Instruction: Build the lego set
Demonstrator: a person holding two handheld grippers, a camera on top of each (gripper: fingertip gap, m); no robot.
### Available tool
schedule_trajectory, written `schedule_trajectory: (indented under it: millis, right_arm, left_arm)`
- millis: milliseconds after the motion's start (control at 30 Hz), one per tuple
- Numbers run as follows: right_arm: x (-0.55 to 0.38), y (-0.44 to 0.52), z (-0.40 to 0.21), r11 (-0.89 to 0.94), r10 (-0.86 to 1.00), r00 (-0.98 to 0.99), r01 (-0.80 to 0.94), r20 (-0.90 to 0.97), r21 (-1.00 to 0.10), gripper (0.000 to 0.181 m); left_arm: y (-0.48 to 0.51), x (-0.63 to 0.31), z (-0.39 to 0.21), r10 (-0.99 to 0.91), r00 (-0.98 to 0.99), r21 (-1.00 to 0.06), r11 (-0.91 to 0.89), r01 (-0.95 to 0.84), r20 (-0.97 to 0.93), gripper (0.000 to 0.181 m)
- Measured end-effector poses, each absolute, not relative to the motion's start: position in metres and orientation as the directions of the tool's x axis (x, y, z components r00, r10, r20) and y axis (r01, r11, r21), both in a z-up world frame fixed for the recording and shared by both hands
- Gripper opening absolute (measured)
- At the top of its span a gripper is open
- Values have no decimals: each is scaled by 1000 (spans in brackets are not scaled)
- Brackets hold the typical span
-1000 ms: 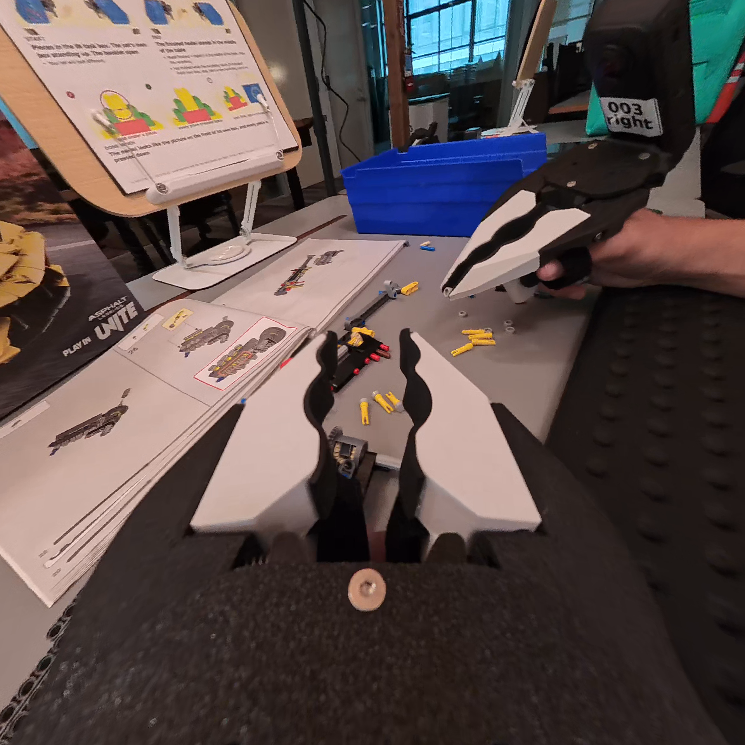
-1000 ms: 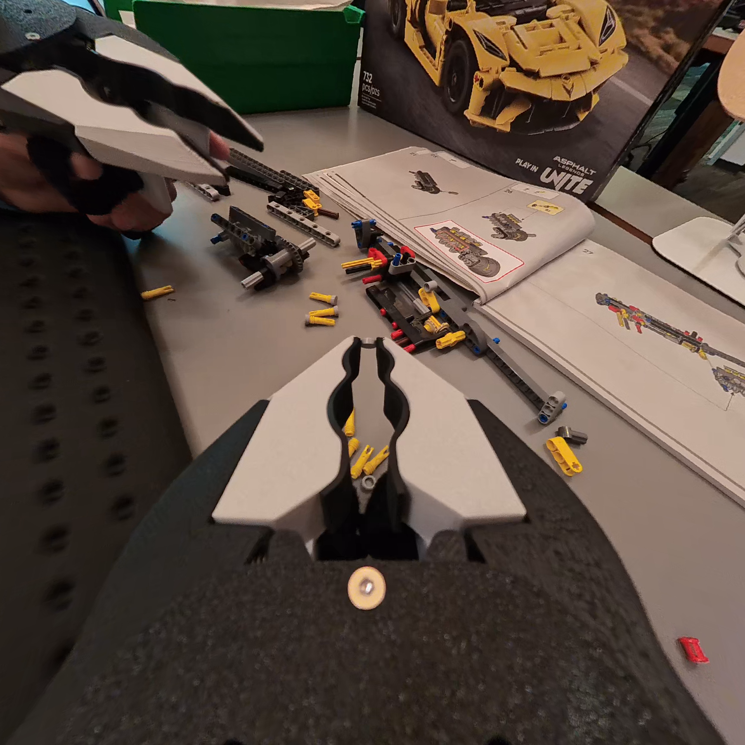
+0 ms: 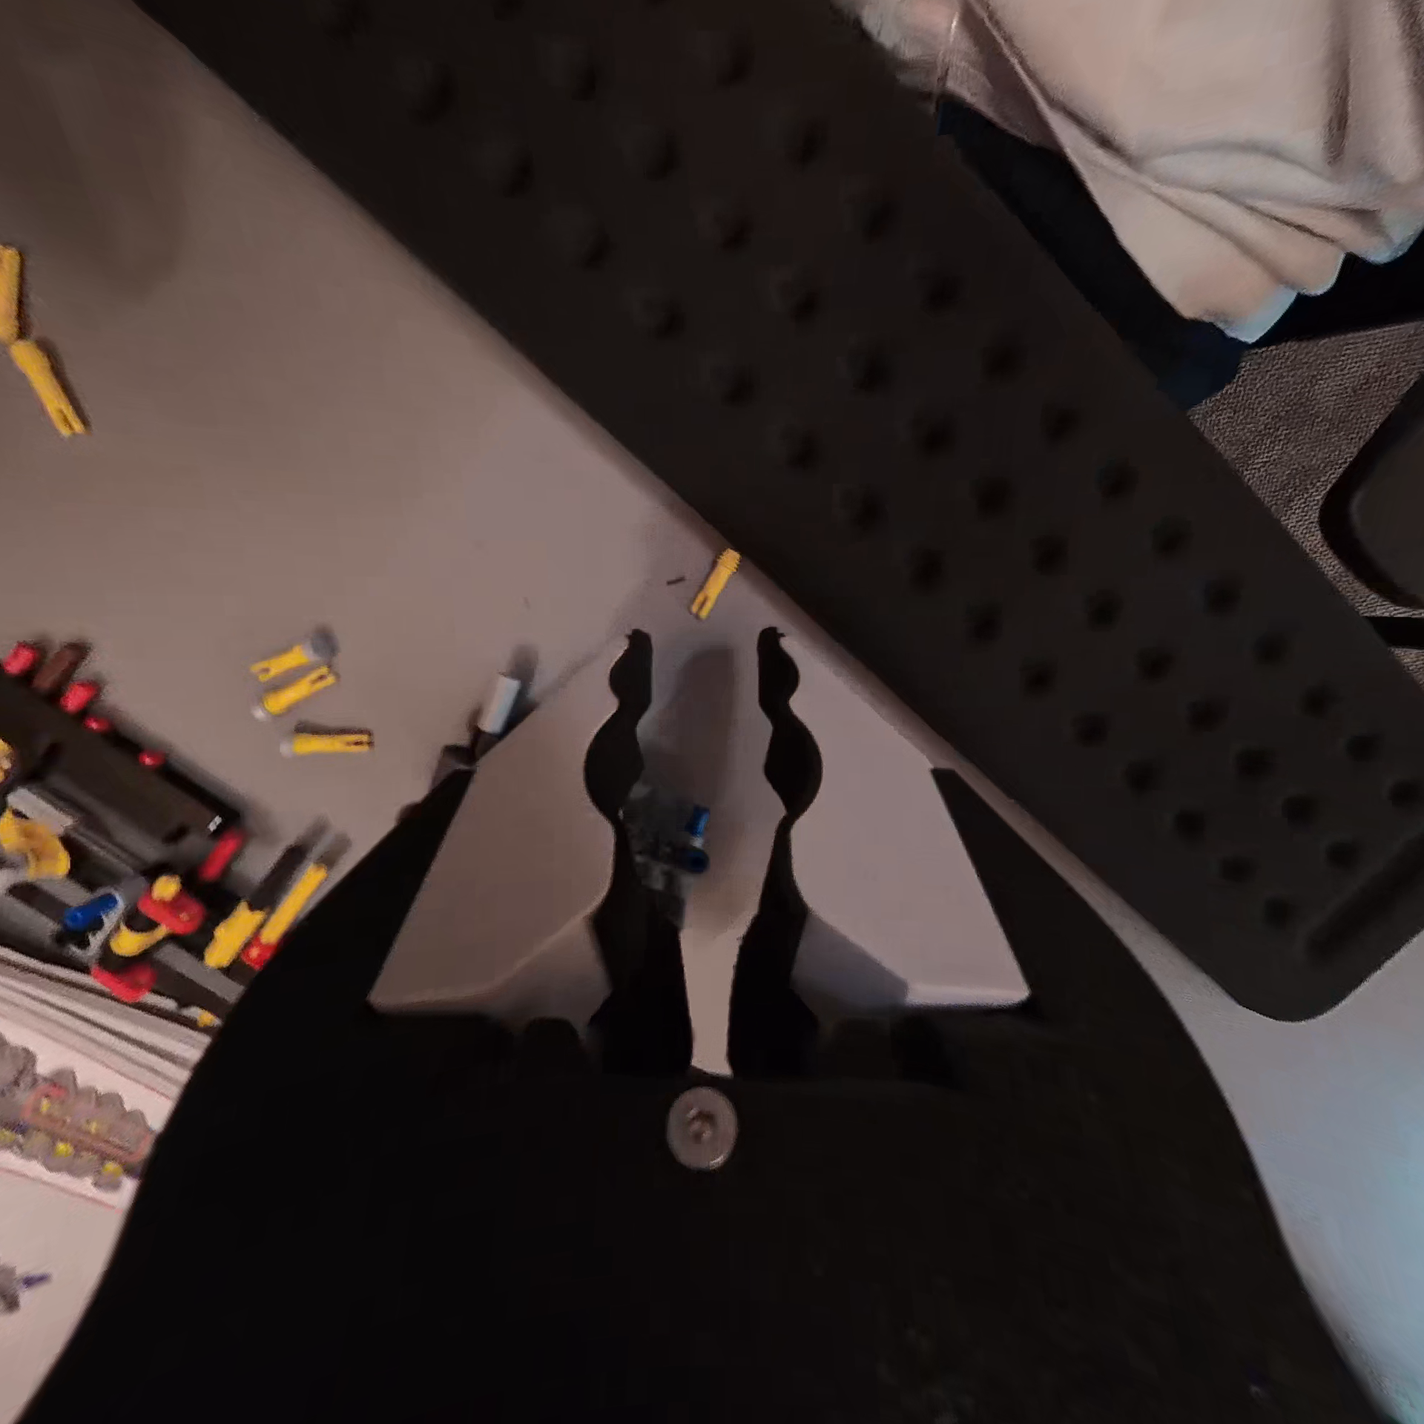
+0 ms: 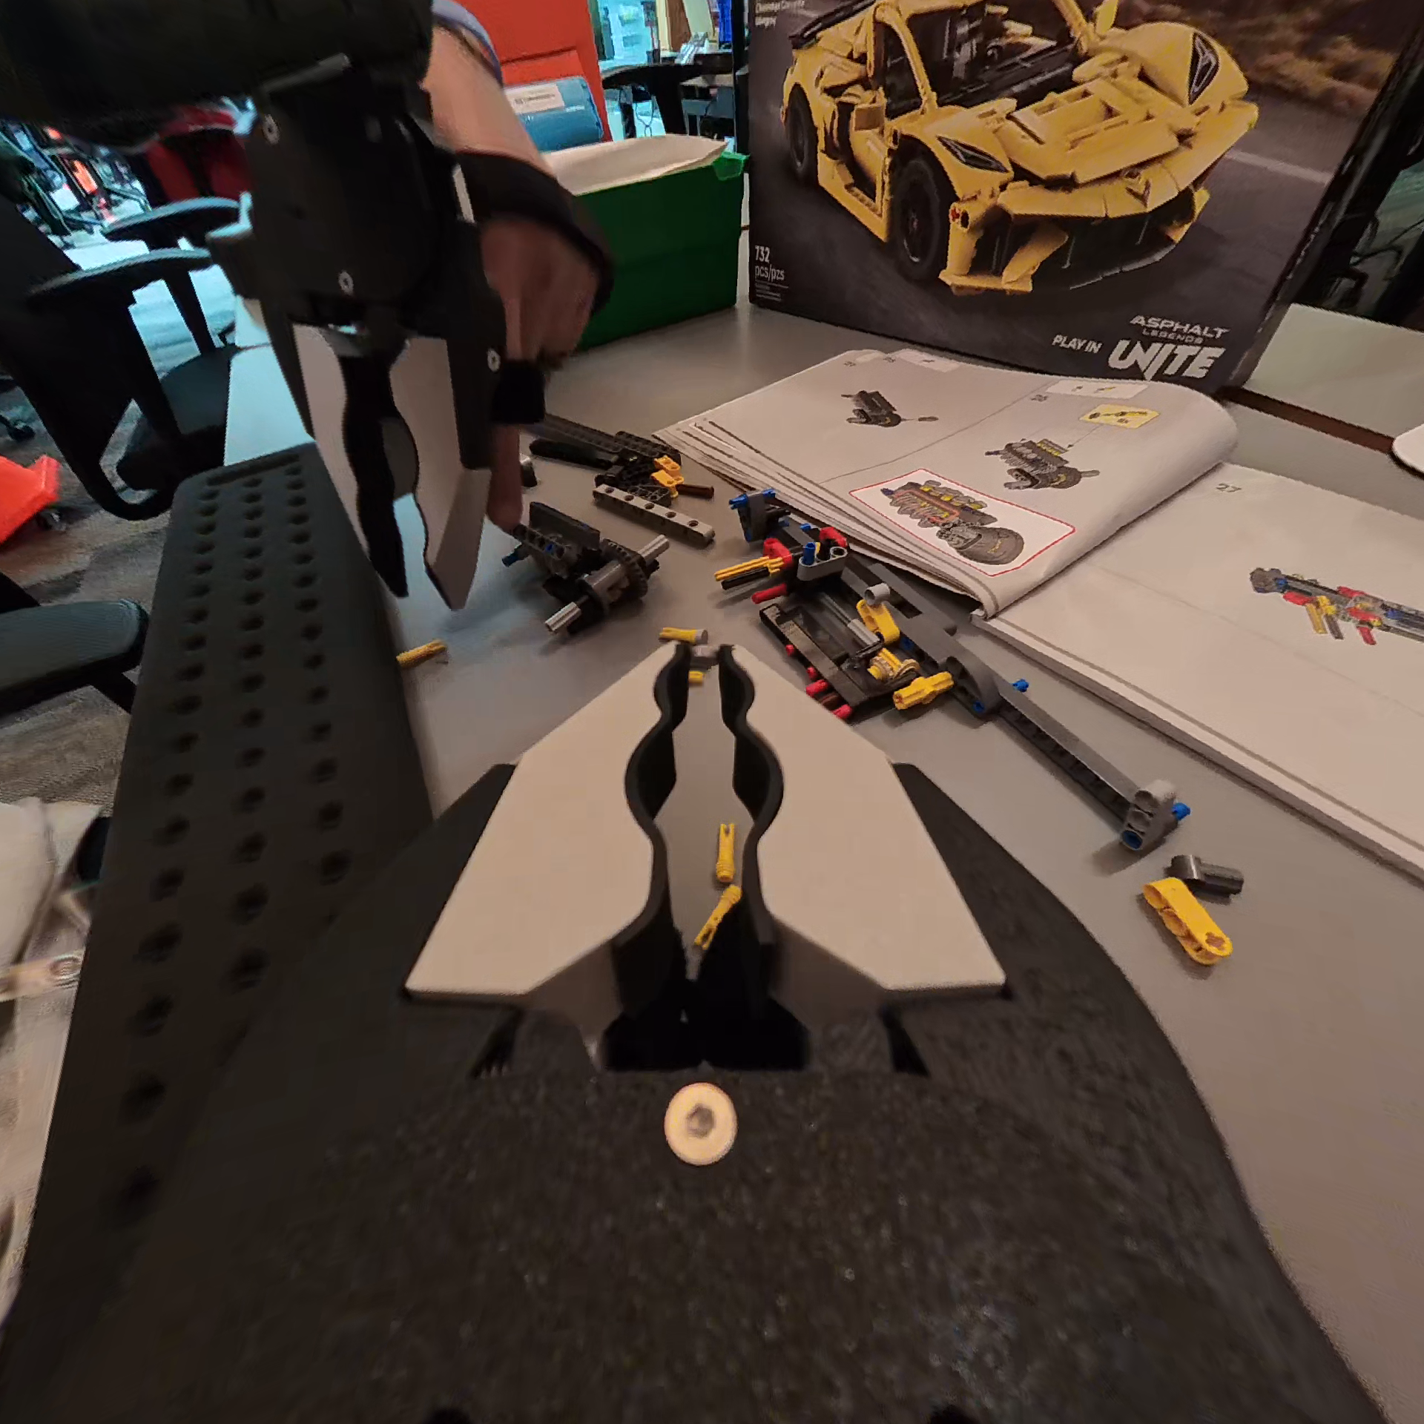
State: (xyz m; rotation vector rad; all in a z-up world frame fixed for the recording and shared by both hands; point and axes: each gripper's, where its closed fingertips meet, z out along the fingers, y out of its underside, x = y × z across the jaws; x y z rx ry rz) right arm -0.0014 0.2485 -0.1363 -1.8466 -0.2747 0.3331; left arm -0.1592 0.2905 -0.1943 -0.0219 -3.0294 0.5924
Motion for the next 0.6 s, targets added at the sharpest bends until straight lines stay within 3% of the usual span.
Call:
schedule_trajectory:
  millis: [200, 367, 600]
  right_arm:
    - [-3, 247, -131, -288, 384, 909, -48, -162, -956, 7]
    - [-7, 246, -129, -289, 411, 892, -67, -187, -955, 7]
    - [-9, 245, -129, -295, 419, 886, -76, -200, -952, 7]
  left_arm:
    - [274, -159, -201, 121, -992, -434, 896, 93, 36, 30]
    - [282, -165, -215, 191, -980, -366, 917, 158, 53, 25]
    - [269, -157, -215, 87, -996, -409, 909, 73, 14, 3]
